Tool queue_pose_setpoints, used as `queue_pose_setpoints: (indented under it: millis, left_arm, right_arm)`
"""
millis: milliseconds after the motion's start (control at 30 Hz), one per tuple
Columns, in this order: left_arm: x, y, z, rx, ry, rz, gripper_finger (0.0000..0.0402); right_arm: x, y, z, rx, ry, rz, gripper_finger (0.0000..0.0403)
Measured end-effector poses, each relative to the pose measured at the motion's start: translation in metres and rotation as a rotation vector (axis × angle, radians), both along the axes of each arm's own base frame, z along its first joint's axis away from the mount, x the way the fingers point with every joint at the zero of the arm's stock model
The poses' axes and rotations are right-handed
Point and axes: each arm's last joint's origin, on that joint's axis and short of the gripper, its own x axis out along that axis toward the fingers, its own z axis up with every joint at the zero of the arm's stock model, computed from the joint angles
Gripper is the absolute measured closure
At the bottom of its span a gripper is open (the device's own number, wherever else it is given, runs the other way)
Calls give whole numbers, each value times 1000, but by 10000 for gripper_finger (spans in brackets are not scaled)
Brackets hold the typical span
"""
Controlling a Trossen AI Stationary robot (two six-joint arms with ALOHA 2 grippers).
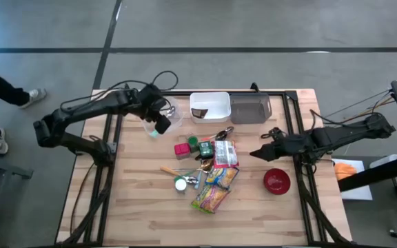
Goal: Pick & Place Food Item
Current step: Put the red noodle pack into the black bin
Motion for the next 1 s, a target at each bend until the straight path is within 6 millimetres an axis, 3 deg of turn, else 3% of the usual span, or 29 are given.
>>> queue_pose_setpoints:
  millis: [133,267,700,1000]
  left_arm:
    - [5,-12,0,8,2,-21,181]
    - [10,-19,1,20,-17,-60,181]
    - [10,-21,3,80,-4,-172,182]
    - [10,-21,3,128,12,-259,182]
  right_arm:
    - [2,1,-19,28,34,8,37]
    - [12,4,-24,78,2,-20,37]
    - [68,14,-42,176,196,-147,37]
    - [92,7,-63,152,206,-143,37]
